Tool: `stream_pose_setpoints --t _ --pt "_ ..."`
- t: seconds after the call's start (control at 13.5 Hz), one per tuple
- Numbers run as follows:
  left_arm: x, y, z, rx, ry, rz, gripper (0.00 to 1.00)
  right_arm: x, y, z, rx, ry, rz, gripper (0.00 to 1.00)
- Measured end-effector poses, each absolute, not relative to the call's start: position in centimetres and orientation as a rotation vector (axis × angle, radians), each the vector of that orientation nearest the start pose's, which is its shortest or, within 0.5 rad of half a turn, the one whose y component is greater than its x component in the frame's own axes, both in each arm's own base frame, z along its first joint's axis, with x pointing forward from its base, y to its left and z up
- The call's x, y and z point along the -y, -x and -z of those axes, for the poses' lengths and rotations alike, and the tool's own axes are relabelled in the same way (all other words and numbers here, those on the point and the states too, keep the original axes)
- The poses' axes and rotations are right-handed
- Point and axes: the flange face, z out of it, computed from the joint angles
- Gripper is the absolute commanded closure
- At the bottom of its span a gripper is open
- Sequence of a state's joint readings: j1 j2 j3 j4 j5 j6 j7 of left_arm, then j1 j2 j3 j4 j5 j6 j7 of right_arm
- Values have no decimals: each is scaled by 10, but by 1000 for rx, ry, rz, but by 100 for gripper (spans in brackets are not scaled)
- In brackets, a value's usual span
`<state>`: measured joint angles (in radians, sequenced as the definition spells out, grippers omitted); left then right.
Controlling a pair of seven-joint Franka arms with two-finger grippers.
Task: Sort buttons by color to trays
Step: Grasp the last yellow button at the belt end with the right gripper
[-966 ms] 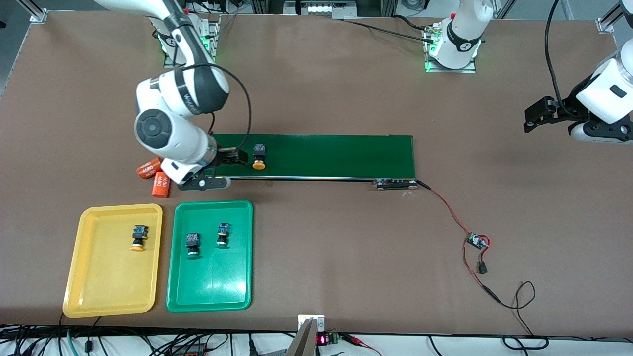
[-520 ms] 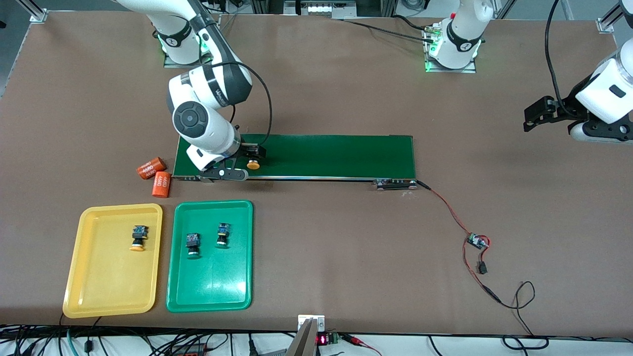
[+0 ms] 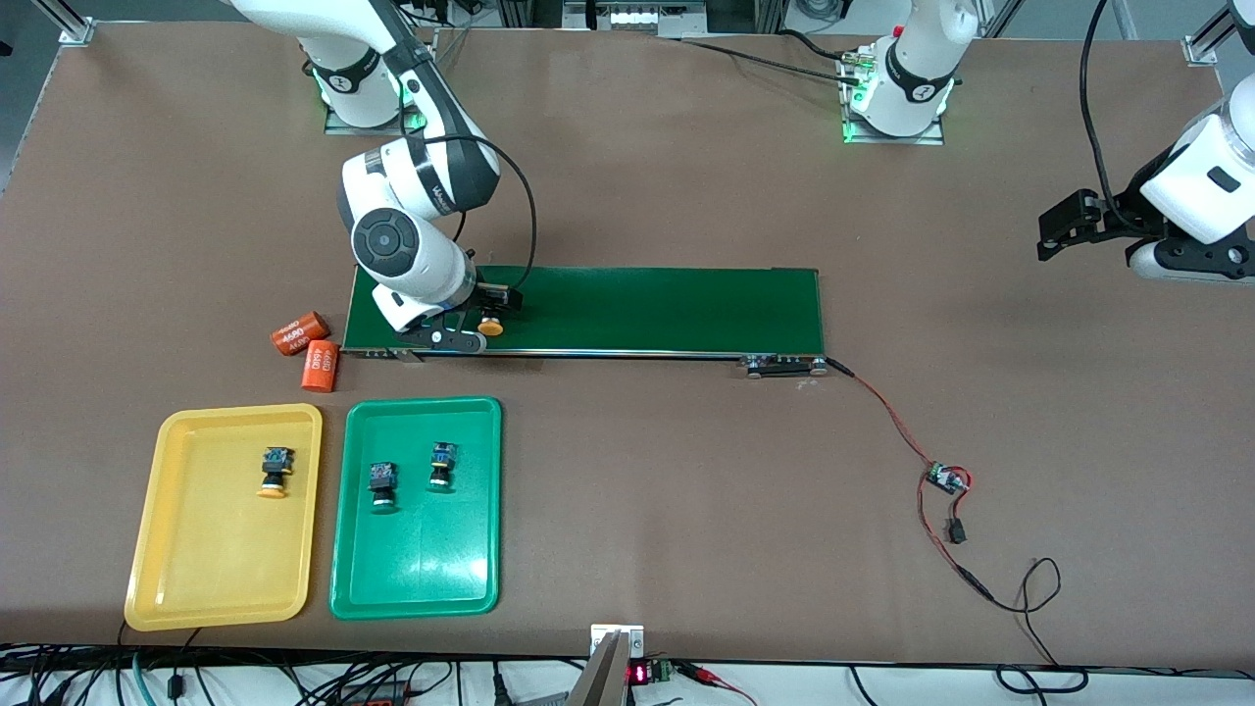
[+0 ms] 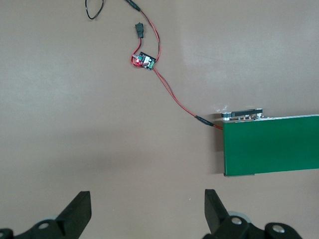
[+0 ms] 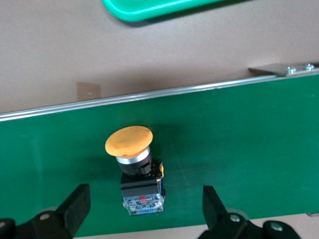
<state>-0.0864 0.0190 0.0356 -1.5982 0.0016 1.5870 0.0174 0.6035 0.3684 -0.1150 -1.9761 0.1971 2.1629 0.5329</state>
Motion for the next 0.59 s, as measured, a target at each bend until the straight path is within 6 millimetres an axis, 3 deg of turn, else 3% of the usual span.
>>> stream_pose_setpoints --t 0.22,0.3,0.59 --pt "29 -560 -602 -108 3137 -47 0 -283 -513 -262 -264 3108 -335 0" --pt "29 -560 -603 -109 3137 -47 0 -282 -512 -260 -260 3114 -337 10" --pt "29 -560 -603 -109 3137 -47 0 -276 -507 -253 -248 3138 -350 25"
